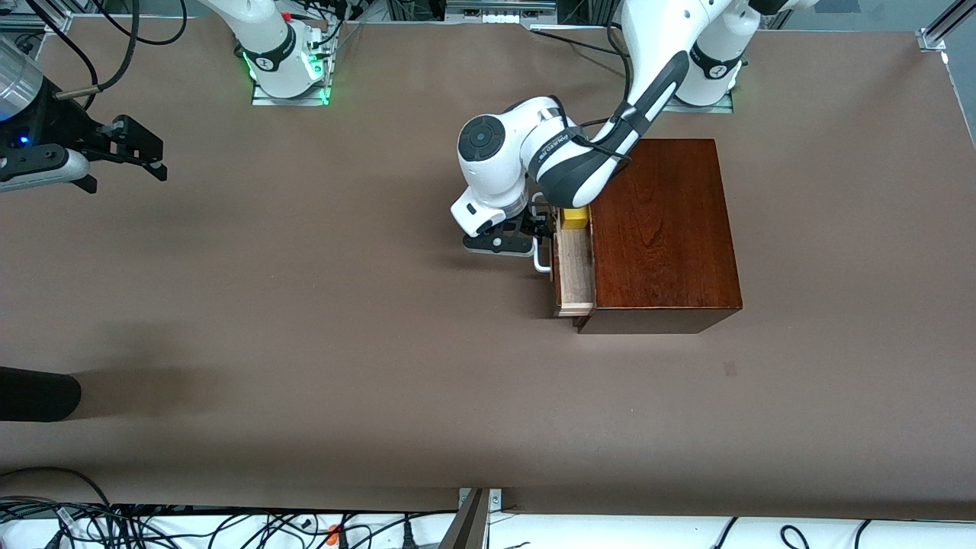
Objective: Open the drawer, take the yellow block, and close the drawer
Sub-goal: 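Pull the drawer handle outward with the left gripper to open the drawer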
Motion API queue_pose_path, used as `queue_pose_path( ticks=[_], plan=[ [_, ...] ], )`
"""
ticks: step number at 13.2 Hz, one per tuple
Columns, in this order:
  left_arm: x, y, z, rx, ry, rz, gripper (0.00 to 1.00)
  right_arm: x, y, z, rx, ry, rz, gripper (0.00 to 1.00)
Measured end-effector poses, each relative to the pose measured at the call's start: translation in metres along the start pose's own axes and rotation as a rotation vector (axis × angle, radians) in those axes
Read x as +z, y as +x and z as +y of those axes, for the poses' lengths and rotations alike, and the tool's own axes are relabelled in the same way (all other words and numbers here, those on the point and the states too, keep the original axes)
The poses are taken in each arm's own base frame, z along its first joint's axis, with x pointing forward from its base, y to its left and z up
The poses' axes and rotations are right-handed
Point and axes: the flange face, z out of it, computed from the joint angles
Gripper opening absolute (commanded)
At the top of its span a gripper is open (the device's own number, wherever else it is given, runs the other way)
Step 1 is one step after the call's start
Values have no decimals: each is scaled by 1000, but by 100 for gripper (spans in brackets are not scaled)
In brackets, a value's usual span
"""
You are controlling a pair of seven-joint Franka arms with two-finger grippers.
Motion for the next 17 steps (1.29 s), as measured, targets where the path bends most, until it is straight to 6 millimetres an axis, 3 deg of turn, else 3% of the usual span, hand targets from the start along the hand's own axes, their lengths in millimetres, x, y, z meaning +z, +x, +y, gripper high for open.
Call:
queue_pose_path(
  ticks=[14,17],
  plan=[
    [-1,2,1,-26,1,-5,100,0,0,0,0,0,0,100],
    [-8,1,10,-27,-12,9,100,0,0,0,0,0,0,100]
  ],
)
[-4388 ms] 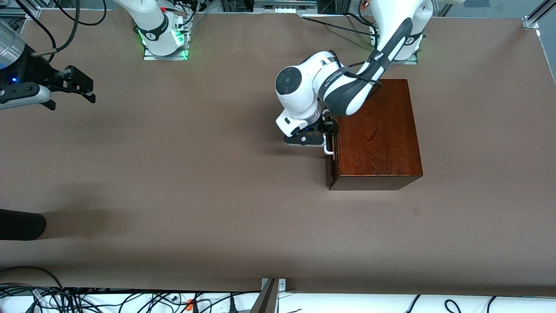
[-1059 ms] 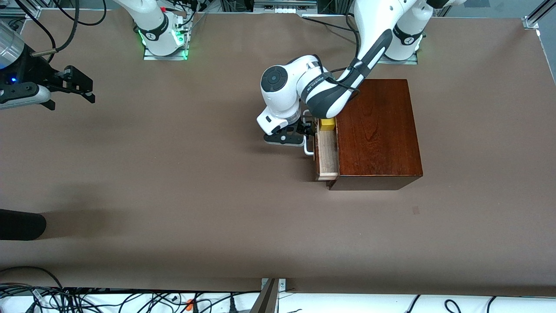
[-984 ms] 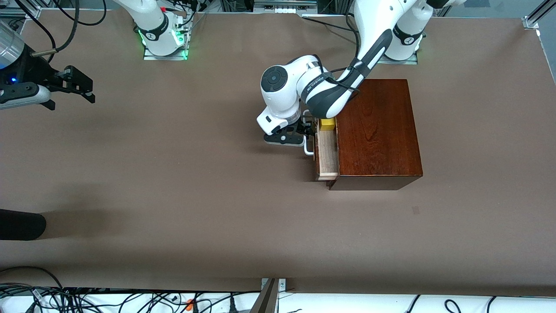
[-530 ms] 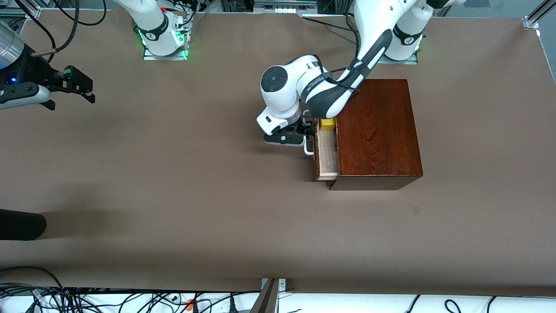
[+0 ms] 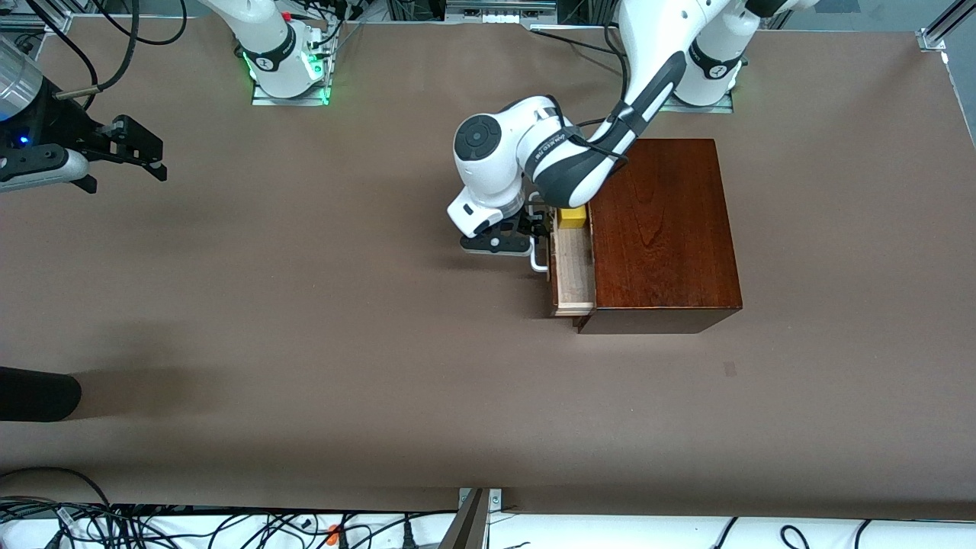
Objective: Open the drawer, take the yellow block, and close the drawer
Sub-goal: 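Pull the drawer handle outward with the left gripper to open the drawer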
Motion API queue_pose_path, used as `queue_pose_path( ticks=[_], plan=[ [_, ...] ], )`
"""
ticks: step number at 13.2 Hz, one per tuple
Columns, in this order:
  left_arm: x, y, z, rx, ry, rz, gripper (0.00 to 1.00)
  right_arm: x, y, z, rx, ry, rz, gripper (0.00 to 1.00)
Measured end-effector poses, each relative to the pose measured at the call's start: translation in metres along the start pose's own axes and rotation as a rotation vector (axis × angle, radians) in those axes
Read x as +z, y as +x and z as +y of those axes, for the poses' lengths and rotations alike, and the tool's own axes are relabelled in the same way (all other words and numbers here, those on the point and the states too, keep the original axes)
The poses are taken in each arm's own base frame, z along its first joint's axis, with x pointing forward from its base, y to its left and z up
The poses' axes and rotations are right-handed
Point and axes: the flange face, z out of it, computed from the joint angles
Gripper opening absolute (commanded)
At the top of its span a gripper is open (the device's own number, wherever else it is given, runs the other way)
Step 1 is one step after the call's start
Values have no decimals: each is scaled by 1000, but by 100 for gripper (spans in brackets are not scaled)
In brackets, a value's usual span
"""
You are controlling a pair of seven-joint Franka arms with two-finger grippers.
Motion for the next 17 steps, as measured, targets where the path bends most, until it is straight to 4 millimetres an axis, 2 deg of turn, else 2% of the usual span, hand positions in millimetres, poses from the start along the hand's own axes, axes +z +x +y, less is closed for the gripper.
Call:
queue_pose_path(
  ticks=[8,12,15,17],
  plan=[
    [-2,-2,4,3,6,-3,100,0,0,0,0,0,0,100],
    [1,-11,1,-2,91,-80,100,0,0,0,0,0,0,100],
    [-19,-7,-3,-24,120,-103,100,0,0,0,0,0,0,100],
    [-43,0,-11,-45,130,-102,100,0,0,0,0,0,0,100]
  ],
)
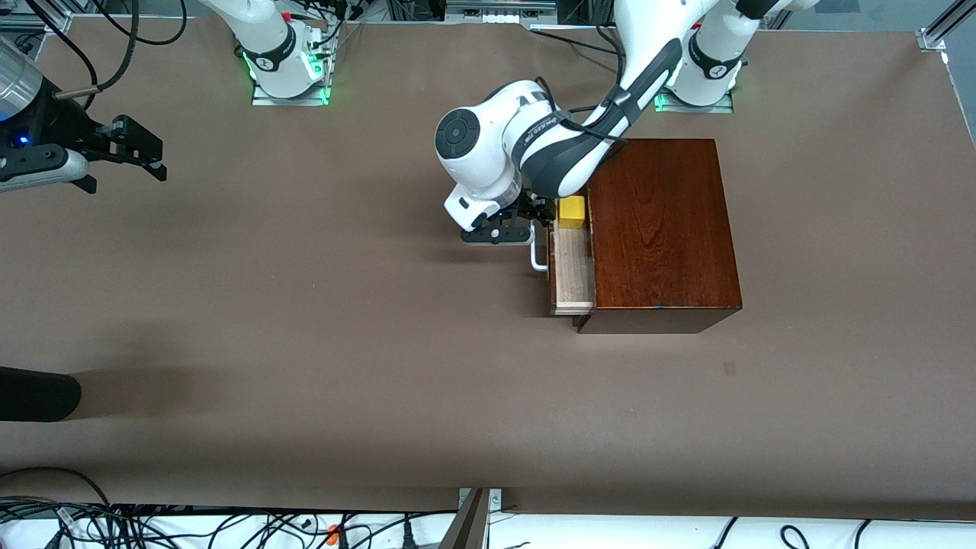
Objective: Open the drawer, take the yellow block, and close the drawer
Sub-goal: 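Pull the drawer handle outward with the left gripper to open the drawer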
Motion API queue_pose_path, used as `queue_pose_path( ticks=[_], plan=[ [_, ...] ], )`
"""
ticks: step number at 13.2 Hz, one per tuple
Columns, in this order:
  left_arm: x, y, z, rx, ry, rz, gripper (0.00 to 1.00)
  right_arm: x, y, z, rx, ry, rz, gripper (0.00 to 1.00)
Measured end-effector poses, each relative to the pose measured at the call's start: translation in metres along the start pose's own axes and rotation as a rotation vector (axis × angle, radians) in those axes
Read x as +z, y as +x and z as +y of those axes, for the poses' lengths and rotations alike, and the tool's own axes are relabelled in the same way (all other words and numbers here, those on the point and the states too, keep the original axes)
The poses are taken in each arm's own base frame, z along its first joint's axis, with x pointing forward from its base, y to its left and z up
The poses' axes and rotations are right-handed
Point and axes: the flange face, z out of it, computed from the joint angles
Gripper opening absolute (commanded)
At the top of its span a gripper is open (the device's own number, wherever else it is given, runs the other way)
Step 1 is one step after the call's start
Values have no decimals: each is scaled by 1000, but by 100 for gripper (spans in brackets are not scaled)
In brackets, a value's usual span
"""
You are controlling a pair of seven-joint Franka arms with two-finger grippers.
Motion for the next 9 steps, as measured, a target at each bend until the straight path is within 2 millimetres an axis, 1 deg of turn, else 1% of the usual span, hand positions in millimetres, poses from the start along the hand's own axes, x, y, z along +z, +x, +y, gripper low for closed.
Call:
queue_pose_path(
  ticks=[1,3,5,7,9],
  plan=[
    [-17,2,-8,-13,0,6,100,0,0,0,0,0,0,100],
    [-58,0,-29,-34,-1,21,100,0,0,0,0,0,0,100],
    [-93,-1,-57,-36,3,32,100,0,0,0,0,0,0,100],
    [-115,11,-97,-22,-6,41,100,0,0,0,0,0,0,100],
    [-128,31,-142,-19,-51,23,100,0,0,0,0,0,0,100]
  ],
)
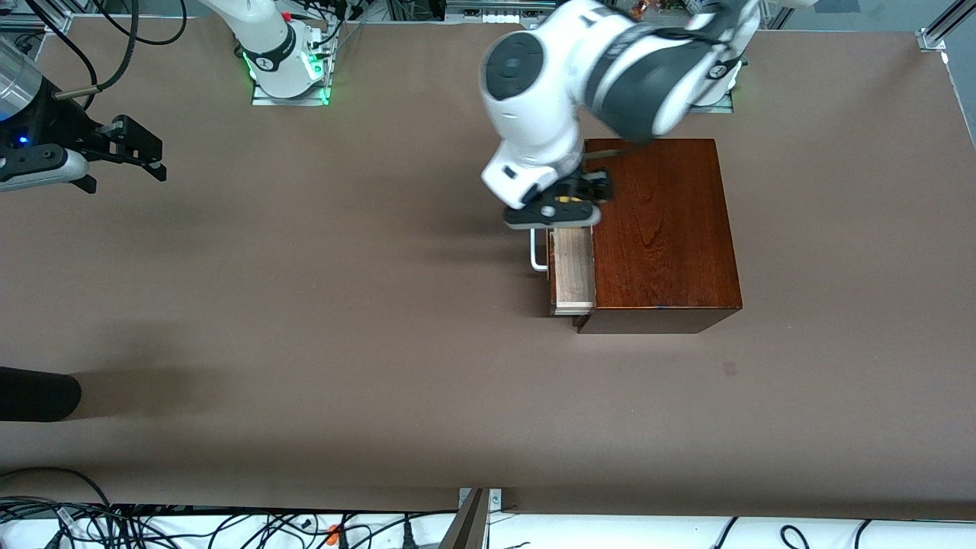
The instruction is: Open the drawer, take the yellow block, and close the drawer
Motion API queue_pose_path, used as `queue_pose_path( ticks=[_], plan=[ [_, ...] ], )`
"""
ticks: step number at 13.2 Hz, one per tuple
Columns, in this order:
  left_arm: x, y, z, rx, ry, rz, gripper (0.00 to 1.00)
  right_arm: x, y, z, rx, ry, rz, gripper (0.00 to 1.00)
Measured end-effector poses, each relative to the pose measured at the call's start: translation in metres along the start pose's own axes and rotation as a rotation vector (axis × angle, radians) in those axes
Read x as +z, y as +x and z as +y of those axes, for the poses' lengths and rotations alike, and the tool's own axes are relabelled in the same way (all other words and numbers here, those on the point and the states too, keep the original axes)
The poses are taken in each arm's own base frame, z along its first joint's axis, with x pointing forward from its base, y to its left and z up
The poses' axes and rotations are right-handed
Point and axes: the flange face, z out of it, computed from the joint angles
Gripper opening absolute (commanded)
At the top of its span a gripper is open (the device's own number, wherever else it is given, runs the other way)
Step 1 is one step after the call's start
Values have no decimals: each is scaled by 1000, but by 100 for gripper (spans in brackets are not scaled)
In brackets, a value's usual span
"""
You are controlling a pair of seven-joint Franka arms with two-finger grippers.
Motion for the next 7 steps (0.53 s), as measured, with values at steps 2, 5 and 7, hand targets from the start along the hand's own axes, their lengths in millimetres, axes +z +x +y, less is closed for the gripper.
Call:
queue_pose_path(
  ticks=[2,5,7],
  plan=[
    [-10,21,-52,-15,-58,-32,100,0,0,0,0,0,0,100],
    [-26,42,-135,-3,-138,-55,100,0,0,0,0,0,0,100],
    [-36,47,-190,36,-185,-70,100,0,0,0,0,0,0,100]
  ],
)
